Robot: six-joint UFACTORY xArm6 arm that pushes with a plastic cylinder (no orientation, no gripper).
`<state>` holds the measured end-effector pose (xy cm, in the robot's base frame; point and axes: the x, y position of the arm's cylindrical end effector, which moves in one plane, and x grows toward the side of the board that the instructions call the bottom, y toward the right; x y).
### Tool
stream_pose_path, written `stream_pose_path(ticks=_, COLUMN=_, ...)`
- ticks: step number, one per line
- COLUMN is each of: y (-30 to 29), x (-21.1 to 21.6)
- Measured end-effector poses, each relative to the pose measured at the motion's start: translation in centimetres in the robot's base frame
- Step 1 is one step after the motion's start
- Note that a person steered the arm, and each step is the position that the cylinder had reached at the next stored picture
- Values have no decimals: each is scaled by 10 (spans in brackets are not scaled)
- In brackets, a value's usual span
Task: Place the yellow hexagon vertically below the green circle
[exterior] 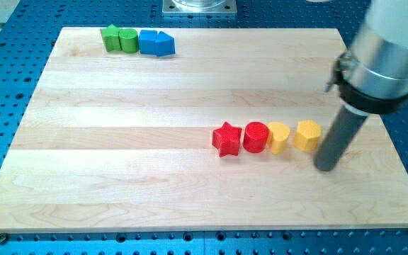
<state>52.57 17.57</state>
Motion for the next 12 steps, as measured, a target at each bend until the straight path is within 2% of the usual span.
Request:
stream_pose_path(ticks=1, y=9, x=-39)
stream_pose_path(ticks=2, y=-37, x=-73)
stream_pose_path(ticks=3, y=-144, x=-110)
stream_pose_path(ticks=4, y=-113, x=-136)
stream_pose_path(ticks=5, y=-72, x=-128)
stream_pose_path(ticks=7, y=-166, x=-160)
stream_pose_path(ticks=8, y=-89, x=-173)
stream_pose_path(ticks=10, y=-277, x=-182)
stream_pose_path(ticks=11, y=-192, x=-178)
stream_pose_path(ticks=12, y=-159, x=-208)
